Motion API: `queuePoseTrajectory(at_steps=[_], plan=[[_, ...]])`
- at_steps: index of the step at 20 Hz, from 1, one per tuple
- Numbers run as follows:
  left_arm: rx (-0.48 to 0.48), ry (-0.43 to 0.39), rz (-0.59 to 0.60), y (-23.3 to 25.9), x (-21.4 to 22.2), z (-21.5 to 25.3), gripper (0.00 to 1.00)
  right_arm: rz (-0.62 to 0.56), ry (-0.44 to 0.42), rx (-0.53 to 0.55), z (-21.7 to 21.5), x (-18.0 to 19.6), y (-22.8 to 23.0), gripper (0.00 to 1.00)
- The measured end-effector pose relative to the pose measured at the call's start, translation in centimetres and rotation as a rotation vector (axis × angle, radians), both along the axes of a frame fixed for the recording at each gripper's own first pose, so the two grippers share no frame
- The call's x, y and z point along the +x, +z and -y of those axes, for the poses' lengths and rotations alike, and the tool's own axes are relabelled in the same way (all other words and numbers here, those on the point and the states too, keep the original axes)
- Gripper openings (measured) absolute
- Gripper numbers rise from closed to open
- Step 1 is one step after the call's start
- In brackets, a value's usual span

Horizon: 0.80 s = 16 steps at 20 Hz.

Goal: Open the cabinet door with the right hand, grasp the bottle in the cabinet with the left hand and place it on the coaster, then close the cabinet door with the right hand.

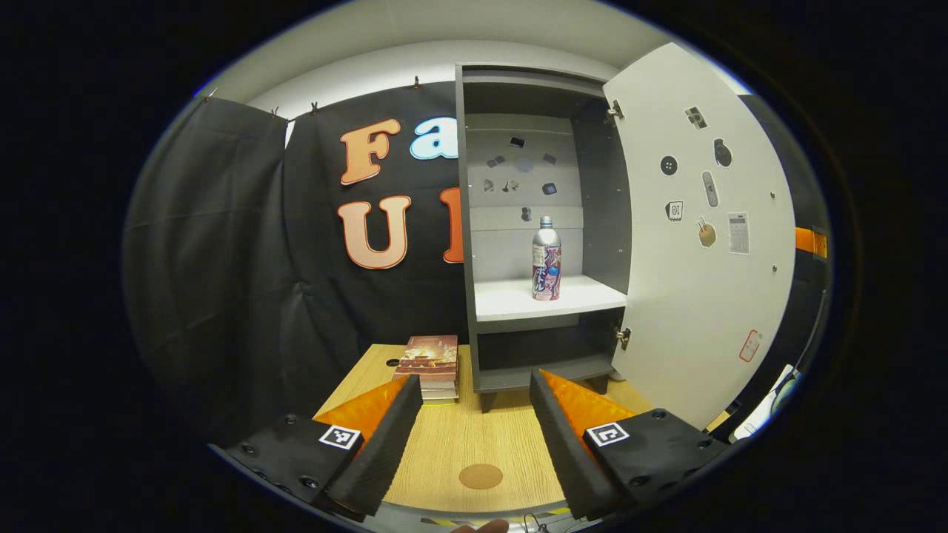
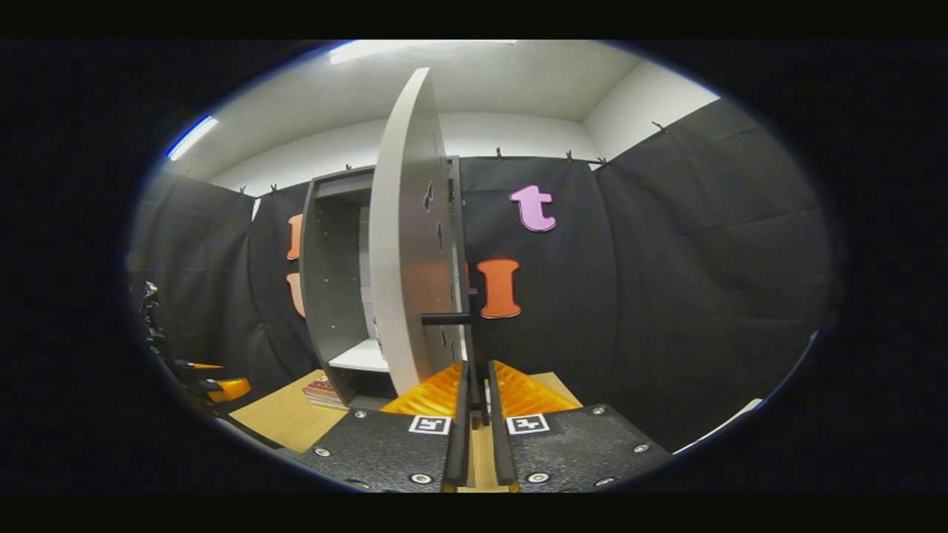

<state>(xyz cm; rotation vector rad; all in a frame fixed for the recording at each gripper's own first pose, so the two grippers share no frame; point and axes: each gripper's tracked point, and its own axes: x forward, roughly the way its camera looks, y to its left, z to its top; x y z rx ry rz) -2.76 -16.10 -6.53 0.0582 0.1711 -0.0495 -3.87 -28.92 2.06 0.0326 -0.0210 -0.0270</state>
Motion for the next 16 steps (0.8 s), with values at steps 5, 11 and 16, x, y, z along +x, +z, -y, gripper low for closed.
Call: queuePoseTrajectory(at_steps=[5, 11, 16], plan=[[0.0, 0.006, 0.009, 0.4, 0.4, -0.6, 0.95, 0.034, -0.009, -0.023, -1.5, -2.8, 0.9, 0.13], [-0.022, -0.033, 0.015, 0.4, 4.0, 0.5, 0.94, 0.059, -0.04, -0.048, -3.8, -4.9, 2.4, 0.13], [-0.044, -0.092, 0.025, 0.6, 9.3, 2.9, 0.95, 0.087, -0.023, -0.058, -8.1, -5.1, 4.1, 0.17]])
